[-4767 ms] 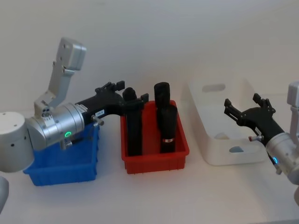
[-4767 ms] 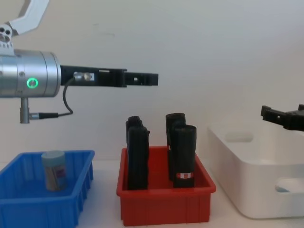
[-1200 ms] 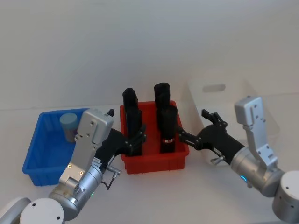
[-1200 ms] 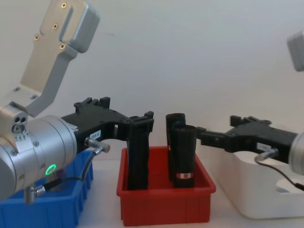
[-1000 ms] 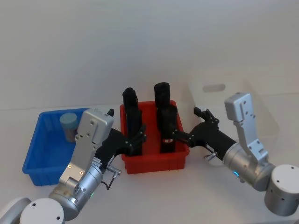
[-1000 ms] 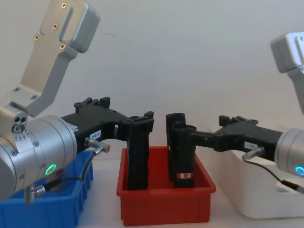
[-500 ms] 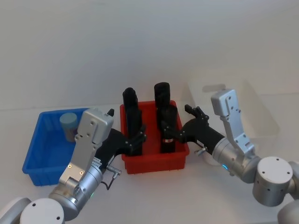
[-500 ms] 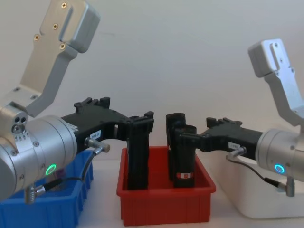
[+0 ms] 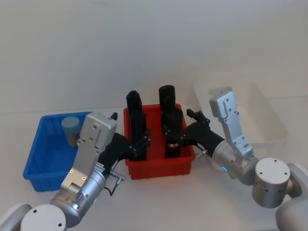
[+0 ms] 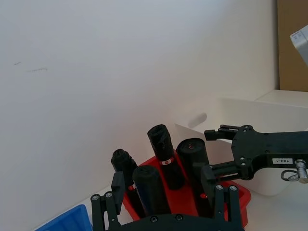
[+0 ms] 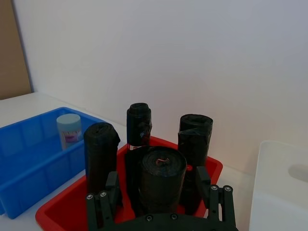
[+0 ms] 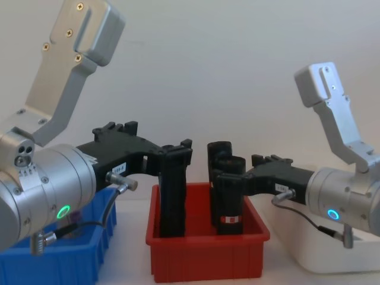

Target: Pick the cotton swabs from the blue box and place them into the white box.

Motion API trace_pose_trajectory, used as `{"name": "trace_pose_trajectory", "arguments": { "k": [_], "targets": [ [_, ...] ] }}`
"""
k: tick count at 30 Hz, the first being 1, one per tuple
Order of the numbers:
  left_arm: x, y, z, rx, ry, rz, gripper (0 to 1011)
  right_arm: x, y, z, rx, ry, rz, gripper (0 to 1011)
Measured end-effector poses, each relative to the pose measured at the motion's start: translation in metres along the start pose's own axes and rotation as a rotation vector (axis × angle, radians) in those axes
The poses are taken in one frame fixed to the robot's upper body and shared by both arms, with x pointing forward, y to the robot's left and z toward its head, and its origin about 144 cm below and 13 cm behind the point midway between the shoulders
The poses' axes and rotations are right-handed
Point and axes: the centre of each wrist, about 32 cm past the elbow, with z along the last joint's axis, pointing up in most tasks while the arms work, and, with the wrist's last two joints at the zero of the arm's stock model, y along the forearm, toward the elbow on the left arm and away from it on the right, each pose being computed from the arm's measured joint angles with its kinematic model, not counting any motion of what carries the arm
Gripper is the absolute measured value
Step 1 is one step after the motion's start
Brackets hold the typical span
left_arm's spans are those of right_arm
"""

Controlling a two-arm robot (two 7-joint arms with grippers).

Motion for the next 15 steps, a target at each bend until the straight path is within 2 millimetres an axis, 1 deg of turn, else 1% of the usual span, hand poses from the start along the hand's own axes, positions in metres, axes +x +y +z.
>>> {"name": "trace_pose_trajectory", "arguments": {
  "k": [11, 15],
  "targets": [
    [0.0, 0.0, 0.0, 0.0, 0.0, 0.0, 1004, 0.001, 0.014, -0.006, -0.019, 0.004, 0.01, 1002],
    [0.0, 0.0, 0.0, 0.0, 0.0, 0.0, 1004, 0.002, 0.02, -0.009, -0.028, 0.004, 0.014, 918]
  ]
}}
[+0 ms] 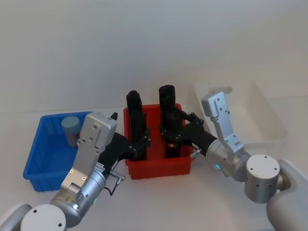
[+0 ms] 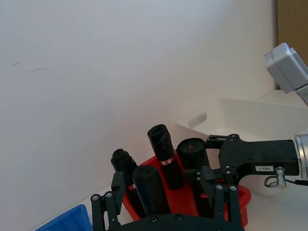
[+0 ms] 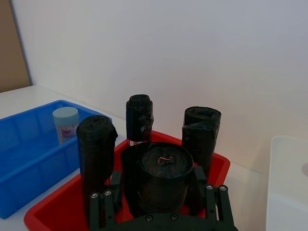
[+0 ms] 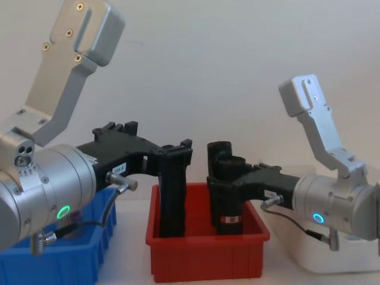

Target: Pick the cotton swabs from the blue box and place them into the white box.

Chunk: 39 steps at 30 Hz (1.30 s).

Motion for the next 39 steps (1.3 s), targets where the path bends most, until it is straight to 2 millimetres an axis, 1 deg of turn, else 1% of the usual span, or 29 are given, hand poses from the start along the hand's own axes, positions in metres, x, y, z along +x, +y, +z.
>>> {"name": "trace_pose_trajectory", "arguments": {
  "k": [1, 2, 3, 4, 6, 9, 11, 13, 15, 25, 39],
  "targets": [
    [0.0, 0.0, 0.0, 0.0, 0.0, 0.0, 1004, 0.0, 0.001, 0.0, -0.001, 0.0, 0.001, 918],
    [0.0, 0.0, 0.0, 0.0, 0.0, 0.0, 1004, 0.001, 0.003, -0.001, -0.002, -0.001, 0.003, 868],
    [0.0, 0.0, 0.0, 0.0, 0.0, 0.0, 1004, 0.001, 0.004, 0.0, -0.001, -0.001, 0.003, 868],
    [0.0, 0.0, 0.0, 0.0, 0.0, 0.0, 1004, 0.001, 0.005, -0.001, -0.004, 0.0, 0.004, 816],
    [0.0, 0.0, 0.0, 0.0, 0.0, 0.0, 1004, 0.002, 0.006, -0.002, -0.005, -0.001, 0.005, 785],
    [0.0, 0.0, 0.0, 0.0, 0.0, 0.0, 1004, 0.003, 0.008, -0.003, -0.006, 0.0, 0.008, 665],
    [0.0, 0.0, 0.0, 0.0, 0.0, 0.0, 1004, 0.003, 0.009, -0.002, -0.005, -0.001, 0.009, 628],
    [0.0, 0.0, 0.0, 0.0, 0.0, 0.0, 1004, 0.003, 0.009, -0.002, -0.003, -0.001, 0.01, 568],
    [0.0, 0.0, 0.0, 0.0, 0.0, 0.0, 1004, 0.003, 0.009, -0.001, 0.002, -0.001, 0.011, 545],
    [0.0, 0.0, 0.0, 0.0, 0.0, 0.0, 1004, 0.002, 0.0, 0.01, 0.058, -0.001, 0.011, 529],
    [0.0, 0.0, 0.0, 0.0, 0.0, 0.0, 1004, -0.005, -0.026, 0.036, 0.181, -0.017, -0.014, 529]
  ]
}}
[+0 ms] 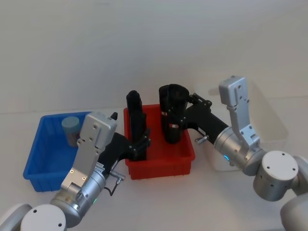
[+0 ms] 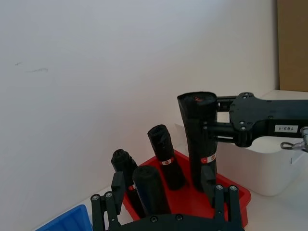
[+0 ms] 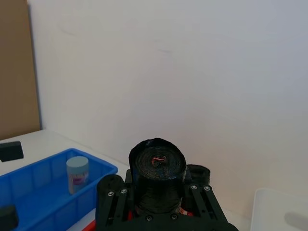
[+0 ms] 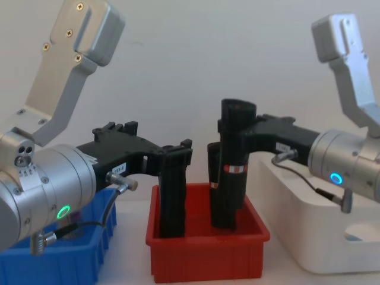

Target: Pick the cotton swabs from the blue box and place them into the white box.

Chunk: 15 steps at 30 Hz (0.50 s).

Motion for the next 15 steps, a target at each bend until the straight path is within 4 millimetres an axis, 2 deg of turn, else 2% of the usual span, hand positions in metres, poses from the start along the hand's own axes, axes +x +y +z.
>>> {"name": "trace_pose_trajectory", "arguments": {
  "k": [15],
  "targets": [
    [0.0, 0.0, 0.0, 0.0, 0.0, 0.0, 1004, -0.005, -0.022, 0.023, 0.085, -0.062, -0.087, 529]
  ]
}}
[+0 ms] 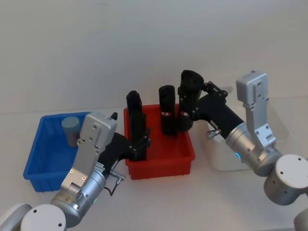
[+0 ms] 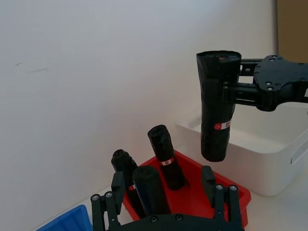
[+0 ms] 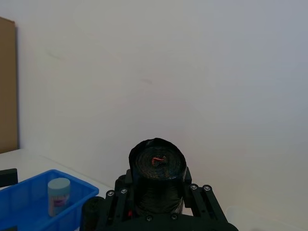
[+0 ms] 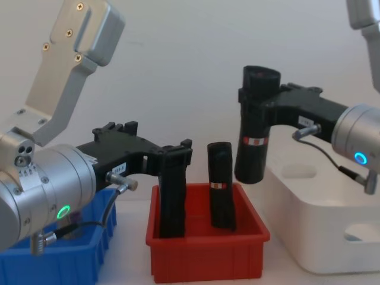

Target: Pick the cotton swabs from the blue box and place them into the white box.

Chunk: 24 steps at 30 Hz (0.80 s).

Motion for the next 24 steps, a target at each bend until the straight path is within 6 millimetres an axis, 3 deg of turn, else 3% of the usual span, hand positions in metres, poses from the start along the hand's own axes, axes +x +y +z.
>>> {"name": "trace_pose_trajectory", "arguments": {
  "k": [24],
  "targets": [
    [0.0, 0.0, 0.0, 0.0, 0.0, 0.0, 1004, 0.027, -0.029, 0.014, -0.02, -0.055, -0.171, 529]
  ]
}}
